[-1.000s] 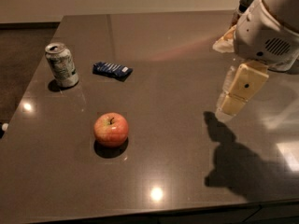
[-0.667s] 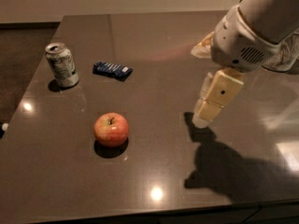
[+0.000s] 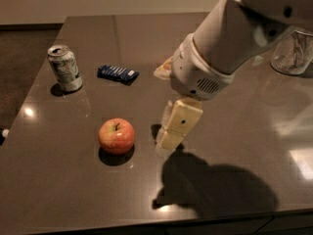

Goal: Pick apple

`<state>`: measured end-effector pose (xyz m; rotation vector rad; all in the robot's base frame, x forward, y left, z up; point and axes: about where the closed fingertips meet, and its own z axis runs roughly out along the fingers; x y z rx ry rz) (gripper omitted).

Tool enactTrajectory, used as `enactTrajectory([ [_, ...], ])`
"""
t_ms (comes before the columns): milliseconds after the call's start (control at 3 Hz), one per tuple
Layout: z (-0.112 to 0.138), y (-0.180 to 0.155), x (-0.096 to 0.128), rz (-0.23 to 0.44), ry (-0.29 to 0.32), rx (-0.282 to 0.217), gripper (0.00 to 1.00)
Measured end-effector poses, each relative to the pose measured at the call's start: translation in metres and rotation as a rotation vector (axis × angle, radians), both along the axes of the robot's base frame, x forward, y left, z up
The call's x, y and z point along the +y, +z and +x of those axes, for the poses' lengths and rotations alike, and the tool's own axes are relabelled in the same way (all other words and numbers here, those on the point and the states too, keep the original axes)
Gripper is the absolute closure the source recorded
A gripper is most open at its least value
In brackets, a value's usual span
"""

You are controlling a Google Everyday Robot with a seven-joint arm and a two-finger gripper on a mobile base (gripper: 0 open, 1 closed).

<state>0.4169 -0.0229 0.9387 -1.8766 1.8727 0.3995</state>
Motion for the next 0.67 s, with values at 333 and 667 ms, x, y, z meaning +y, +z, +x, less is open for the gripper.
enactTrajectory([
  [333,-0.011,-0.017,0.039,0.013,0.064,0.015,0.00],
  [667,-0.014,-0.035,0.068,-0.001,0.110,0.028,0.00],
])
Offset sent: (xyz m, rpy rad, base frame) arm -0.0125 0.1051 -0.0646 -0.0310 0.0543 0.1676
